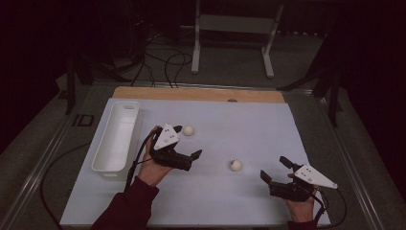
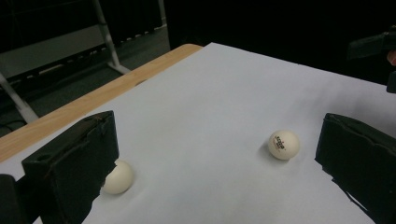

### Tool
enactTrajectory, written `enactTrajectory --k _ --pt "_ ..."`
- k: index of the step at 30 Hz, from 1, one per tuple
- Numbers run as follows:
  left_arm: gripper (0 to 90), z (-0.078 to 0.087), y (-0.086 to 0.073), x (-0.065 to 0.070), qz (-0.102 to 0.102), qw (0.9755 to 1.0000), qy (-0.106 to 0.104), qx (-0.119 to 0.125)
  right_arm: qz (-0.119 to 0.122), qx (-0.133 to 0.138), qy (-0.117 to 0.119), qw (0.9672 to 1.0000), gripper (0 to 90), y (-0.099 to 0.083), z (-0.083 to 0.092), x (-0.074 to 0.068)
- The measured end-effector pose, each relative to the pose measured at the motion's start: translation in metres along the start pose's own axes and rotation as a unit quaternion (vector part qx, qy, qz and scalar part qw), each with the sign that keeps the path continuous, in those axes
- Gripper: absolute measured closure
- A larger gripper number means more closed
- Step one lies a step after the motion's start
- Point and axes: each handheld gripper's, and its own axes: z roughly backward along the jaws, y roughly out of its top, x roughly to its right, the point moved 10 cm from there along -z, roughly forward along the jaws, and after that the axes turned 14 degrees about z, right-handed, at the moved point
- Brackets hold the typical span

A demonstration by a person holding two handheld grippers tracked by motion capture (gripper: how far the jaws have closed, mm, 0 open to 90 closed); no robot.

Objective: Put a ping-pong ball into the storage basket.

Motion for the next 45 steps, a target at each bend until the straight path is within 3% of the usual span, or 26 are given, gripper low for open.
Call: enactTrajectory --k 25,45 --pt "0.0 -0.014 0.003 0.003 -0.002 1.0000 0.005 -0.004 -0.001 0.006 0.003 1.0000 7.7 0.004 -0.012 0.006" --pt "0.0 -0.031 0.006 0.012 -0.006 0.9999 -0.007 -0.004 -0.003 0.012 0.002 0.9999 7.7 0.006 -0.018 0.006"
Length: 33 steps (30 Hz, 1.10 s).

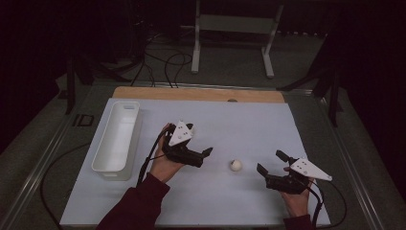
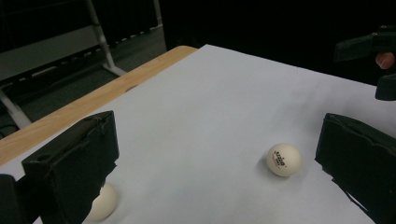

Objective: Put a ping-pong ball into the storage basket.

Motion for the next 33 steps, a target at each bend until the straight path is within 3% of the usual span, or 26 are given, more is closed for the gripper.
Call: enactTrajectory --k 33 --pt "0.0 -0.029 -0.003 0.015 -0.009 0.9998 -0.016 -0.012 0.001 -0.003 0.003 1.0000 7.7 -0.003 0.001 -0.005"
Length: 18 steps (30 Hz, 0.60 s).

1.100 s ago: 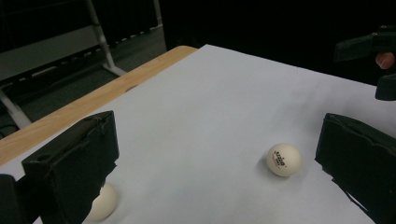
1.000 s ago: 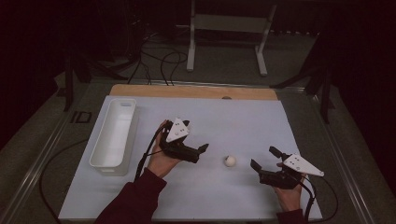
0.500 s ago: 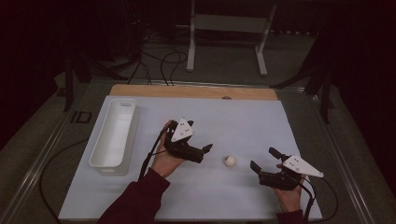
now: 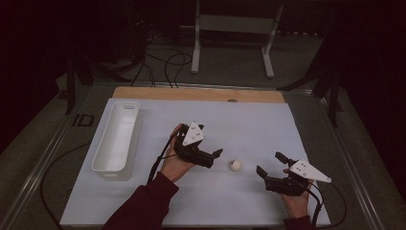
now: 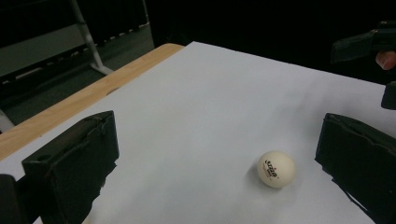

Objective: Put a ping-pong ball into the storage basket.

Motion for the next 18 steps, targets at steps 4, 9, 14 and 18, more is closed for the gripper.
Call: enactTrajectory --k 4,9,14,18 --pt "0.0 -0.004 -0.002 0.001 -0.001 1.0000 -0.001 -0.005 -0.001 -0.001 0.000 1.0000 7.7 0.000 0.000 0.000" --pt "0.0 -0.011 -0.005 0.005 0.000 0.9999 -0.007 -0.009 -0.002 0.000 0.000 1.0000 7.7 0.000 0.000 0.000" --pt "0.0 -0.017 -0.008 0.007 0.000 0.9998 -0.012 -0.013 -0.003 0.000 -0.001 1.0000 7.7 -0.001 0.001 0.001" --pt "0.0 -0.021 -0.010 0.008 0.000 0.9998 -0.012 -0.016 -0.004 -0.001 -0.002 1.0000 7.7 -0.001 0.001 0.001"
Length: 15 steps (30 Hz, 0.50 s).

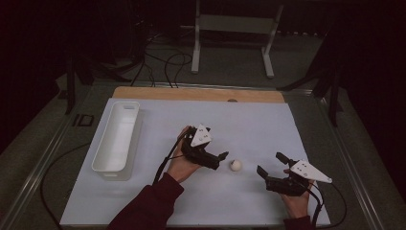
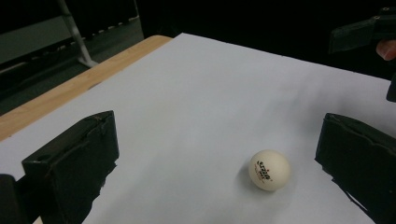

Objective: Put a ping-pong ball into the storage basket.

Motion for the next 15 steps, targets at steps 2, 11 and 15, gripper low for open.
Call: enactTrajectory --k 2,11,15 --pt "0.0 -0.002 -0.001 0.001 0.000 1.0000 -0.003 -0.003 0.000 0.000 0.000 1.0000 7.7 0.000 0.000 0.000" --pt "0.0 -0.010 -0.004 0.006 0.002 0.9999 -0.014 -0.008 -0.002 0.000 0.000 1.0000 7.7 0.000 0.000 0.000" --pt "0.0 -0.014 -0.006 0.008 0.001 0.9998 -0.016 -0.013 -0.001 0.000 0.000 1.0000 7.7 0.000 0.000 0.000"
